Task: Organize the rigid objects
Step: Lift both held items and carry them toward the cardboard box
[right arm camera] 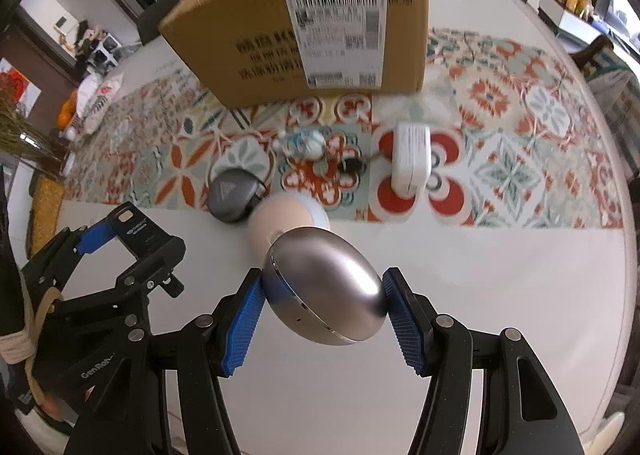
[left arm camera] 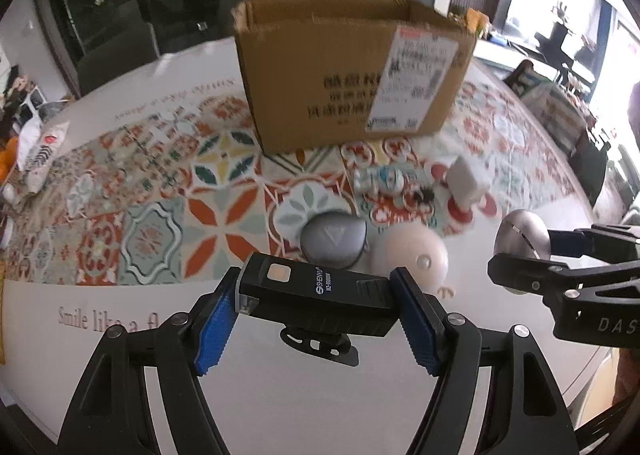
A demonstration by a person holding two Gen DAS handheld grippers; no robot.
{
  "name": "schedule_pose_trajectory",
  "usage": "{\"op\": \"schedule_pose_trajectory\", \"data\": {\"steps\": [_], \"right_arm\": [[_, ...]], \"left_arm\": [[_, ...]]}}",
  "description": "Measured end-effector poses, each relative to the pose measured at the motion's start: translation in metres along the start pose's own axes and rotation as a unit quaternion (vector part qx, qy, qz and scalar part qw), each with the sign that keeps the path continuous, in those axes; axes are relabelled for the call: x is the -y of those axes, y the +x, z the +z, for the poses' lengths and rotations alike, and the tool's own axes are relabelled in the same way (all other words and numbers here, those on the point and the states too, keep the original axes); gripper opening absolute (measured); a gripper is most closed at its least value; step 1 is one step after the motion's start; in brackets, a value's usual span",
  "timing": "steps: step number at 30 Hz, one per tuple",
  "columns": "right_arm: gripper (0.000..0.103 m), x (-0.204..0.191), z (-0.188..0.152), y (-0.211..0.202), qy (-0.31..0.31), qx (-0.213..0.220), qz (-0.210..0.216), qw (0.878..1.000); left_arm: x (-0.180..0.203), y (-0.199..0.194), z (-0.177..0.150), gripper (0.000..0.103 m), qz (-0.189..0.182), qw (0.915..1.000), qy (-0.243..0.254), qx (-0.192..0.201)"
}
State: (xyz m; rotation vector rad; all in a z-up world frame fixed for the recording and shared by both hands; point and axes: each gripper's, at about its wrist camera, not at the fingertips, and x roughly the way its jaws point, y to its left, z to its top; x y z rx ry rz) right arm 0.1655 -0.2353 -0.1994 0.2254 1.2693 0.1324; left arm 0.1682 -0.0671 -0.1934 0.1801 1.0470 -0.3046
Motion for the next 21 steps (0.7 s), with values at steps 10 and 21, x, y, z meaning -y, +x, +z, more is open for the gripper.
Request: {"op": "schedule_pose_trajectory", "data": {"steps": [10,21], "right_arm": [[0.06,-0.008,0.022,-0.04,-0.022,0.06,0.007,0.998],[0.06,-0.016,0.047,-0.086,-0.043,0.131,0.017,0.99]], "left_arm": [[-0.001,-0.039,0.029,0.074,0.014,0.9988,-0.028,0.037],[-0.001,-0.078,0.068,0.074,0.023,0.9953,-0.036,0.087]]}}
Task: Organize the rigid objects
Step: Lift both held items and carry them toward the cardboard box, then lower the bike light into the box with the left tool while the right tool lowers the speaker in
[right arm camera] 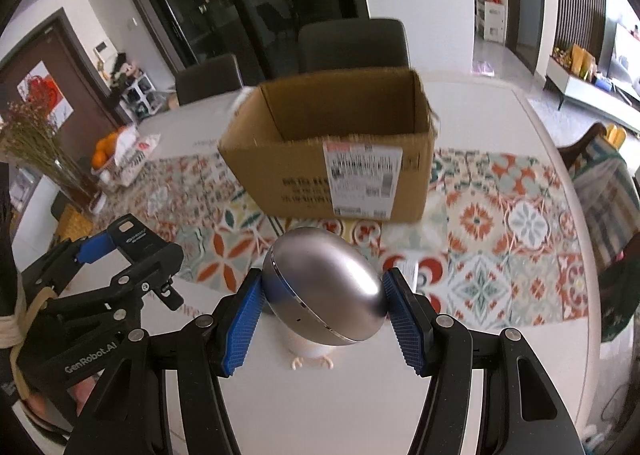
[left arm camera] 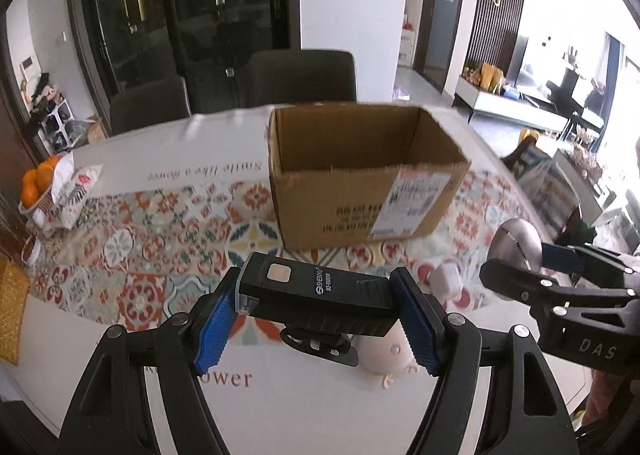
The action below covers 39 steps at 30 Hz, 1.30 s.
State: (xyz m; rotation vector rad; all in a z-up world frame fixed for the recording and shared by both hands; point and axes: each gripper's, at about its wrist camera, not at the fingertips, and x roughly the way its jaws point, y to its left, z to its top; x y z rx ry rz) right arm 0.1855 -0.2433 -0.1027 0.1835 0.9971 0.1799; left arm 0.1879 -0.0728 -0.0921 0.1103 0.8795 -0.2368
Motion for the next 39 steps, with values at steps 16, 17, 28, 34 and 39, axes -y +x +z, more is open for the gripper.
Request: {"op": "schedule_pose_trajectory", "data": {"steps": [16,17,28,34,39], "right_arm": [[0.06,0.003,0.055,-0.026,-0.006,0.07,0.005,0.998],[0.06,0.004,0.058,-0.026,-0.006,0.072,0.004,0.997],[0.06,0.014,0.102,-0.02,-0.002,0.087,-0.009,0.996],[0.06,0.019,0.126,-0.015,0.001,0.09,-0.01,0.996],[0.06,0.028,0.144,0.0,0.015,0.071,-0.012,0.997]], "left_arm": [[0.003,-0.015,0.07,0.074,0.002,0.9987,0.011,0.049],[0.003,-0.014,0.075,0.074,0.002,0.9988,0.008,0.048],[0.007,-0.007,0.123,0.074,-0.009,0.9985,0.0,0.054],[0.01,0.009,0.147,0.074,-0.014,0.9991,0.0,0.04],[0.01,0.036,0.164,0.074,-0.02,0.9998,-0.004,0.004]]}}
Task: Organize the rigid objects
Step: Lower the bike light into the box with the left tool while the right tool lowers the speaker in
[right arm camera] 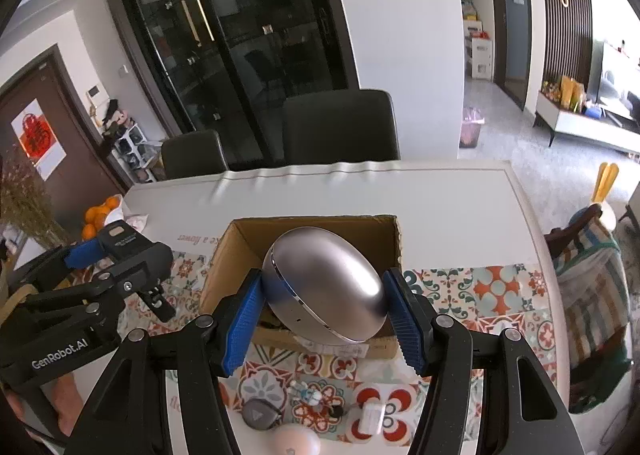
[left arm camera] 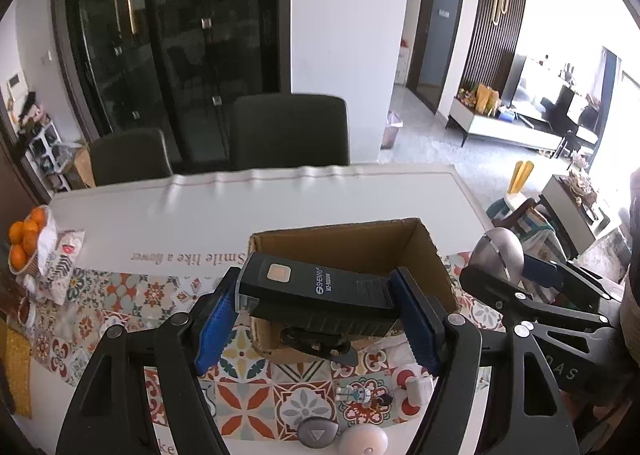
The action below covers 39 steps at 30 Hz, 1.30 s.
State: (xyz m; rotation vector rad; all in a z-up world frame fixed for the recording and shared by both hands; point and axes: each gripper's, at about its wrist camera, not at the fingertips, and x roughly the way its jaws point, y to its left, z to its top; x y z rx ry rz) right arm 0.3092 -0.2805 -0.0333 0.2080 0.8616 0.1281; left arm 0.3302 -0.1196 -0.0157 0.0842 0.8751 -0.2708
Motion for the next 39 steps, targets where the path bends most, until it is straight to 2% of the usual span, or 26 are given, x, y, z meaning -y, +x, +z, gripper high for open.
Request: {"op": "schedule_pose_trajectory", "data": {"steps": [9,13,23,28,38,39], "right_arm": [[0.06,0.009,0.015,0.027,0.007,-0.02,-0.013,1.0],[0.06,0.012,0.017,0.037,0.007,-0.027,-0.017,0.999],[0.06,0.014,0.018,0.054,0.01,-0.042,-0.023,0.999],[0.06,0.009,0.018,0.059,0.007,-0.047,-0.016,0.999],[0.061,-0.008,0.021,0.076,-0.008,-0.058,-0.001,0.998],[0.063,-0.008,0.022,0.078,-0.007,-0.058,-0.001,0.998]], "left_arm": [[0.0,0.048,0.009,0.074,-0.005,0.9981,-0.001,-0.062],[-0.002,0.063,0.01,0.074,-0.005,0.9971,-0.005,-0.076],[-0.004,0.075,0.012,0.075,0.028,0.997,-0.003,-0.072],[-0.014,0.067,0.012,0.083,0.051,0.997,-0.008,-0.058],[-0.04,0.061,0.007,0.086,0.078,0.9954,-0.027,-0.049],[-0.042,0.061,0.006,0.086,0.078,0.9953,-0.028,-0.049]]}}
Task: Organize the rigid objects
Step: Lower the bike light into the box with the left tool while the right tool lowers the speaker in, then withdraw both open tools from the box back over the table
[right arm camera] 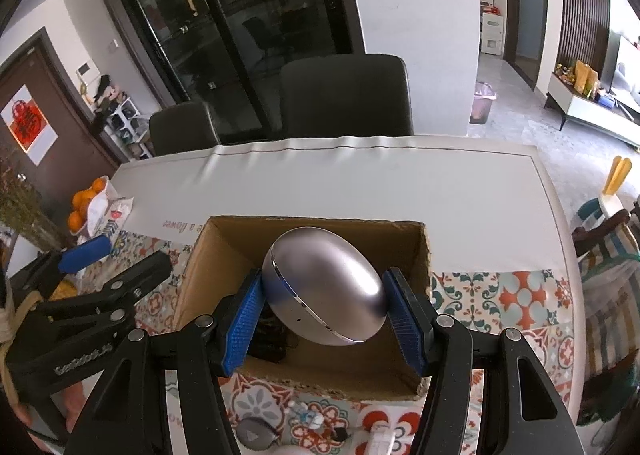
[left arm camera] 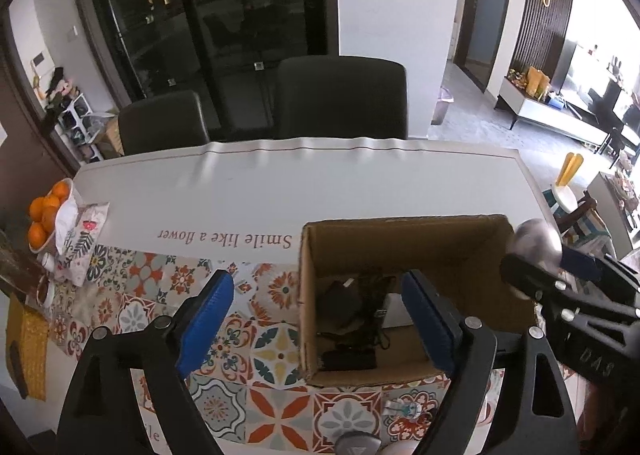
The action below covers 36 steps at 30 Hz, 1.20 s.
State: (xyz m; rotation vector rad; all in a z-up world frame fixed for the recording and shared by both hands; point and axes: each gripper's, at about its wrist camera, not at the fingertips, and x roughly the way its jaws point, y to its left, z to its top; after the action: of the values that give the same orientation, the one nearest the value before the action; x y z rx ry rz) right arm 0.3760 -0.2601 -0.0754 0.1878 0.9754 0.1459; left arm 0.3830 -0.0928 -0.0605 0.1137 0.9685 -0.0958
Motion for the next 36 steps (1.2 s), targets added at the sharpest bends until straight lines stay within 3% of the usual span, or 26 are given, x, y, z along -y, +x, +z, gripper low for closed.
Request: {"op": "schedule_pose_trajectory", "data": {"steps": [1,3,20,36], "right_arm": [[0.071,0.0,0.001,0.001,0.003,0.006,0.003,1.0],[0.073,0.001,0.002,0.001,0.007,0.011,-0.003,1.0],[0.073,0.008,-0.024,-0.029,0.018,0.018,-0.008,1.0],[0.073,0.015,-0.076,-0.06,0.014,0.02,-0.01,1.0]], "left_arm": [[-0.002,0.001,-0.001,0.086,-0.001,1.0,-0.003,0.0],[-0.007,0.0,-0.002,0.086,0.001,1.0,-0.007,0.001],[-0.001,-0.033,-0.027,0.093,0.016,0.9994,-0.003,0.03],[0.017,-0.064,-0.069,0.094,0.016,0.9988,0.02,0.04]]}}
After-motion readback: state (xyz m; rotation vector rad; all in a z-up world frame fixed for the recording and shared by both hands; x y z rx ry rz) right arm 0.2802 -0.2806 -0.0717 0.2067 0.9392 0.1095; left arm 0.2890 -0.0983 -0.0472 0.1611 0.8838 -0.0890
